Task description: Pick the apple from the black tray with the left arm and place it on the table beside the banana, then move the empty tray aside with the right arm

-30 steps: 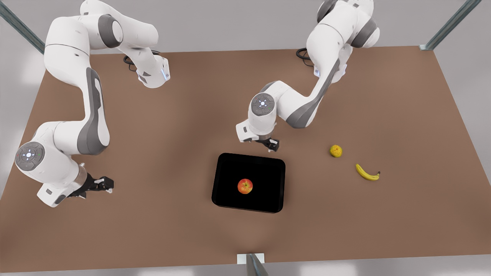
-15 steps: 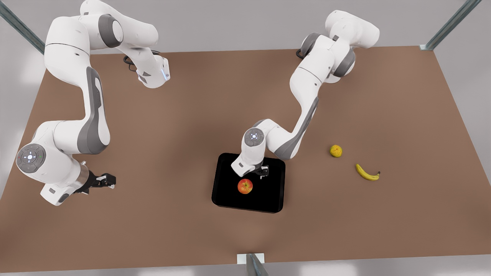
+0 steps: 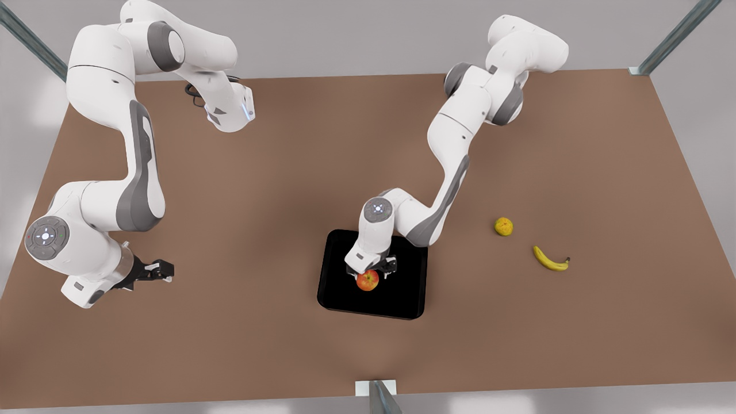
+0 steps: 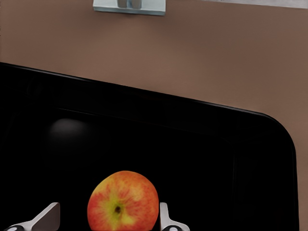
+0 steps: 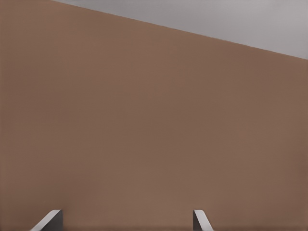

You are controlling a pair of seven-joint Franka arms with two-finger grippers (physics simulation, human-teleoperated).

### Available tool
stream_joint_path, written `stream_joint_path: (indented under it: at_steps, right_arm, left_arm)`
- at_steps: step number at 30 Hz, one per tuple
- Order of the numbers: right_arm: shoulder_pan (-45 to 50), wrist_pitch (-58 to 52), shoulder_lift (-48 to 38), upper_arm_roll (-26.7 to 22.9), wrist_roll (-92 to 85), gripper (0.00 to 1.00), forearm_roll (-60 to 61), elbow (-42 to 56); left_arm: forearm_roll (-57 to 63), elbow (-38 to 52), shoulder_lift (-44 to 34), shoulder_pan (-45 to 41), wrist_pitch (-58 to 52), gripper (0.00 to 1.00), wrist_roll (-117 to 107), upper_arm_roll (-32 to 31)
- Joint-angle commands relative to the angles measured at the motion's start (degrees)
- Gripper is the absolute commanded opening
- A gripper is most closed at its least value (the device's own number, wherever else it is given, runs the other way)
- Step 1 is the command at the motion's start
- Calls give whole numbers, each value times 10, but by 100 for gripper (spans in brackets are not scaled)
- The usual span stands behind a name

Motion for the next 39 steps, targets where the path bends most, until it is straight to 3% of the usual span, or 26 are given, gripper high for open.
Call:
stream_joint_path:
  at_steps: [1, 24, 26, 29, 35, 36, 39]
  right_arm:
    - [1, -1, -1, 0, -2, 100, 0, 0]
    - [0, -1, -1, -2, -2, 100, 0, 0]
    - [0, -1, -1, -2, -2, 100, 0, 0]
    - [0, -1, -1, -2, -2, 100, 0, 0]
    - [12, -32, -2, 0, 8, 100, 0, 3]
    - [42, -91, -9, 3, 68, 100, 0, 55]
    - [164, -199, -27, -2, 291, 100, -9, 92]
  left_arm:
    - [2, 0, 3, 0, 21, 100, -60, 2]
    - [19, 13, 44, -13, 53, 100, -72, 14]
    - [19, 13, 44, -13, 51, 78, -72, 14]
    - [19, 12, 42, -13, 49, 76, -69, 14]
    - [27, -19, -61, -13, -134, 78, -15, 6]
    - [24, -65, -99, -6, -142, 78, 11, 6]
    - [-17, -253, -257, 50, -136, 78, 146, 6]
